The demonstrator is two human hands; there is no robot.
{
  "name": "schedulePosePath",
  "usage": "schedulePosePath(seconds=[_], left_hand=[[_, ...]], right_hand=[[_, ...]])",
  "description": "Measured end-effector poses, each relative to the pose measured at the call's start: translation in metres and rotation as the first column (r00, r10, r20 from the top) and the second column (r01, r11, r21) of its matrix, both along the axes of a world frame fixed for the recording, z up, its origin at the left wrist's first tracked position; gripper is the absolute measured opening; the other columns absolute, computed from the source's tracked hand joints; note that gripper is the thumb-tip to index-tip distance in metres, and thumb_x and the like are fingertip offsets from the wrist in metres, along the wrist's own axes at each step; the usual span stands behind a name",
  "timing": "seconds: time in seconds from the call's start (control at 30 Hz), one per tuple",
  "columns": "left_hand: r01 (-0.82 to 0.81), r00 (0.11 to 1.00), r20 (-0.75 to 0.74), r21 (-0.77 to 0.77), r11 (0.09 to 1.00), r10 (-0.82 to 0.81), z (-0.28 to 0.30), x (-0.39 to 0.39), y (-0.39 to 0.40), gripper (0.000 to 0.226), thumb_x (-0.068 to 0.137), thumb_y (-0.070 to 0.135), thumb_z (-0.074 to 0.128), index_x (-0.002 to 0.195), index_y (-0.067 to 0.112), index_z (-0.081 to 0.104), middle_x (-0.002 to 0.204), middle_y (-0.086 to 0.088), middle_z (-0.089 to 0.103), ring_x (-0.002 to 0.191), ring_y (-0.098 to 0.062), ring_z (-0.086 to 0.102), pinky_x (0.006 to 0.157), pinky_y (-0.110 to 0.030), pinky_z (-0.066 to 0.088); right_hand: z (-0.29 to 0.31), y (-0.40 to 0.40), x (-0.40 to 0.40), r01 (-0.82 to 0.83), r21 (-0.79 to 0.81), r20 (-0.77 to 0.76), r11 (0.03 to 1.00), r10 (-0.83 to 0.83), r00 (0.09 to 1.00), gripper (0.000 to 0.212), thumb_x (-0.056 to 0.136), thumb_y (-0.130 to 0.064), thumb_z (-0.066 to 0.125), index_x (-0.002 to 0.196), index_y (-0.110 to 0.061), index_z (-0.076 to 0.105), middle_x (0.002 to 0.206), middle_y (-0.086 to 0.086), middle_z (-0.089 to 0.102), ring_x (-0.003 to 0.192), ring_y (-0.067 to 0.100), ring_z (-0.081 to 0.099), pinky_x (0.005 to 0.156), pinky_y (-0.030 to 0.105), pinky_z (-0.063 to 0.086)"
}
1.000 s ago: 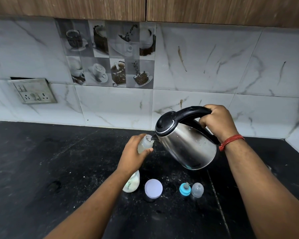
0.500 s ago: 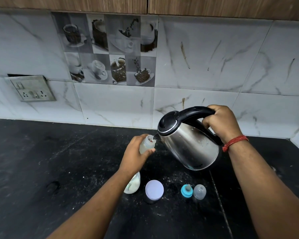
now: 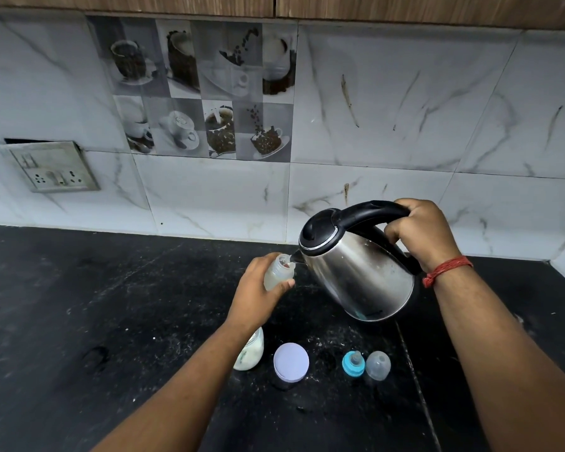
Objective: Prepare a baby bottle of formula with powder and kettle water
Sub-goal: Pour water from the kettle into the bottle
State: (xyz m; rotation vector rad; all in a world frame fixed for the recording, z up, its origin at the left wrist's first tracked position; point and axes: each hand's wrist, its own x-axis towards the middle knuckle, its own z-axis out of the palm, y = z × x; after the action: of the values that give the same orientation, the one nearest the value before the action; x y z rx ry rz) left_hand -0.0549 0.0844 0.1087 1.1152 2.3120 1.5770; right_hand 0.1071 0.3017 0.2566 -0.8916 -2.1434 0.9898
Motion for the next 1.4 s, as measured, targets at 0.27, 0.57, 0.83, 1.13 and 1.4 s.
schedulePosePath(seconds=[0.27, 0.57, 0.83, 1.13, 1.4], left_hand=[[0.012, 0.988, 0.15, 0.109, 0.994, -0.029, -0.001, -0.004, 0.0, 0.052, 0.086, 0.043, 0.075, 0.133, 0.032, 0.06, 0.129, 0.01, 0.065, 0.119, -0.01, 0.062, 0.104, -0.042, 0.053], [0.026, 0.968, 0.242, 0.147, 0.989, -0.061, 0.004, 0.001, -0.01, 0.04, 0.093, 0.026, 0.075, 0.129, 0.036, 0.061, 0.124, 0.016, 0.069, 0.118, -0.008, 0.064, 0.105, -0.045, 0.053], [0.02, 0.969, 0.242, 0.104, 0.994, -0.045, 0.004, 0.007, -0.025, 0.04, 0.094, 0.024, 0.074, 0.128, 0.039, 0.059, 0.121, 0.028, 0.066, 0.114, 0.002, 0.063, 0.096, -0.025, 0.053], [0.005, 0.976, 0.215, 0.098, 0.995, -0.026, 0.012, 0.012, -0.03, 0.04, 0.095, 0.024, 0.073, 0.122, 0.047, 0.057, 0.117, 0.031, 0.065, 0.11, 0.005, 0.063, 0.089, -0.016, 0.053], [0.033, 0.976, 0.208, 0.121, 0.992, -0.058, 0.012, 0.021, -0.019, 0.039, 0.094, 0.024, 0.074, 0.125, 0.042, 0.059, 0.12, 0.025, 0.067, 0.113, 0.002, 0.063, 0.093, -0.021, 0.053]], right_hand=[[-0.036, 0.01, 0.0, 0.036, -0.219, -0.163, 0.975, -0.073, 0.984, 0.019, 0.038, -0.004, 0.055, 0.054, -0.014, 0.056, 0.058, 0.007, 0.04, 0.056, 0.022, 0.039, 0.057, 0.037, 0.033], [-0.101, 0.01, -0.012, 0.075, -0.447, -0.22, 0.891, -0.191, 0.957, 0.026, 0.039, 0.002, 0.055, 0.063, -0.006, 0.062, 0.058, 0.007, 0.05, 0.059, 0.022, 0.047, 0.057, 0.03, 0.038], [-0.147, 0.009, -0.023, 0.061, -0.509, -0.197, 0.858, -0.185, 0.963, 0.04, 0.061, 0.022, 0.054, 0.072, -0.014, 0.066, 0.064, 0.002, 0.056, 0.064, 0.021, 0.052, 0.061, 0.028, 0.043], [-0.16, 0.032, -0.021, 0.002, -0.544, -0.195, 0.839, -0.129, 0.972, 0.046, 0.064, 0.025, 0.055, 0.079, -0.016, 0.067, 0.07, 0.003, 0.056, 0.066, 0.019, 0.052, 0.064, 0.029, 0.045], [-0.177, 0.054, -0.01, 0.044, -0.584, -0.132, 0.81, -0.149, 0.98, 0.048, 0.069, 0.025, 0.055, 0.086, -0.019, 0.068, 0.072, 0.001, 0.059, 0.068, 0.017, 0.054, 0.065, 0.028, 0.046]])
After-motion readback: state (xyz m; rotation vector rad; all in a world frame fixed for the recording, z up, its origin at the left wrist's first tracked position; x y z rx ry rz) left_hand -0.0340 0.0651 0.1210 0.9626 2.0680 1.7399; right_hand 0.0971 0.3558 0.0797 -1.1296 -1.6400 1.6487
